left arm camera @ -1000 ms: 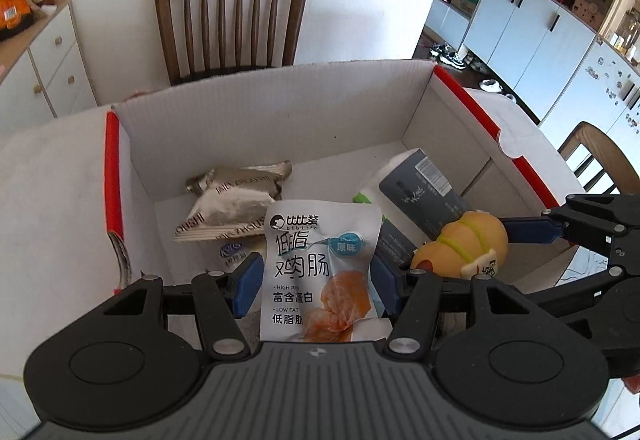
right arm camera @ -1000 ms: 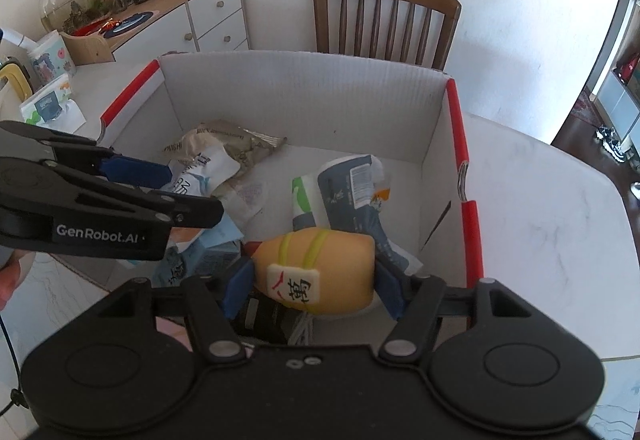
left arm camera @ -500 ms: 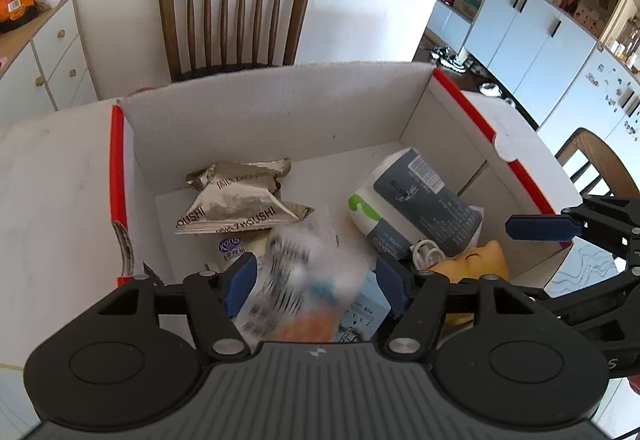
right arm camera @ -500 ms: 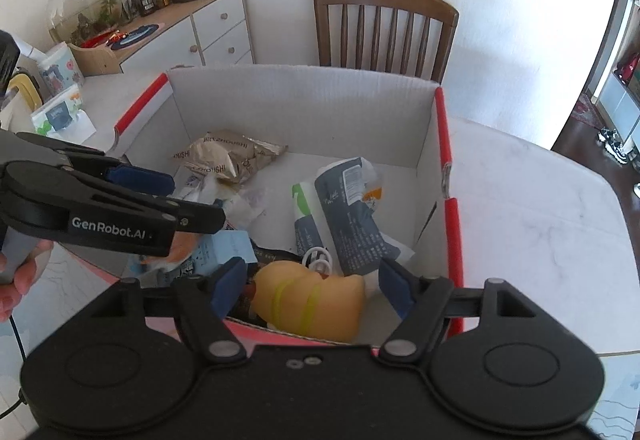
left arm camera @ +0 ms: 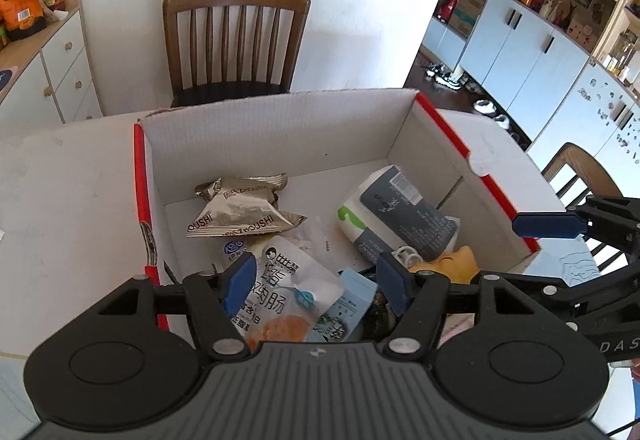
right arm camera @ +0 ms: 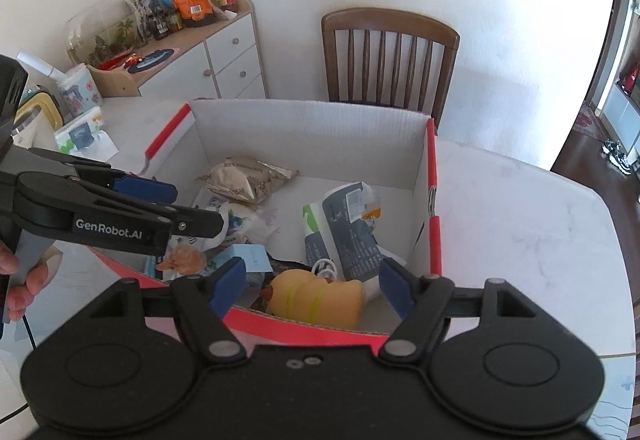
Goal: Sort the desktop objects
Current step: 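Lower the sausage bag and bread roll into the box and open both tools, then withdraw both tools from the box toward the remaining items on the table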
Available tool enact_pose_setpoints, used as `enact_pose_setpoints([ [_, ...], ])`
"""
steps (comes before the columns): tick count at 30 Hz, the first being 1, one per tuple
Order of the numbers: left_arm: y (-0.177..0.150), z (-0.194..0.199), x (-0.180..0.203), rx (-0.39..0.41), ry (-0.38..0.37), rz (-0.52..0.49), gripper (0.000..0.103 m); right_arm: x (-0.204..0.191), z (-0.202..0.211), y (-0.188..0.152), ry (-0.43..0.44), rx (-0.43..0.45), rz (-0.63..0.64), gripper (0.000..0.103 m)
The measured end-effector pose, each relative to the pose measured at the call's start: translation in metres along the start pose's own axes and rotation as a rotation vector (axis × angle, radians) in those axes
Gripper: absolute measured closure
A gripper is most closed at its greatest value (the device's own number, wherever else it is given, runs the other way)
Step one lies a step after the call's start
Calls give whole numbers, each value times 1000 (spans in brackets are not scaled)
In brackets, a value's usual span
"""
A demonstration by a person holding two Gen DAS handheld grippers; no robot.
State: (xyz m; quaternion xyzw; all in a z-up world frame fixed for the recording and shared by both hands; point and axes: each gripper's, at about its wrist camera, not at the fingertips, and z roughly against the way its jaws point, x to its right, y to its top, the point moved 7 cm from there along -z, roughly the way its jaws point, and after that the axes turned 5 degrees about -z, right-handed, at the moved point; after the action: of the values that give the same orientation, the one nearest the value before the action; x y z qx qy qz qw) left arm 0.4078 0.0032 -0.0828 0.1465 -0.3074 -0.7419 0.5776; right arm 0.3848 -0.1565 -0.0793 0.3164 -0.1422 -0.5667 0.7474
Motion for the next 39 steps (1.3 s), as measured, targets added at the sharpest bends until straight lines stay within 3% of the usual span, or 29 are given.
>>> enact_pose_setpoints([
  [17,-8,59,27,97,4,-55,37,-8,46,-2,33,61,10,29],
  [31,-44,94,48,145,-15,-113,20,-14,76,-14,12,133,41,29],
  [39,-64,108,57,146,-59,-72,10,-21,86,-27,27,152,44,28],
])
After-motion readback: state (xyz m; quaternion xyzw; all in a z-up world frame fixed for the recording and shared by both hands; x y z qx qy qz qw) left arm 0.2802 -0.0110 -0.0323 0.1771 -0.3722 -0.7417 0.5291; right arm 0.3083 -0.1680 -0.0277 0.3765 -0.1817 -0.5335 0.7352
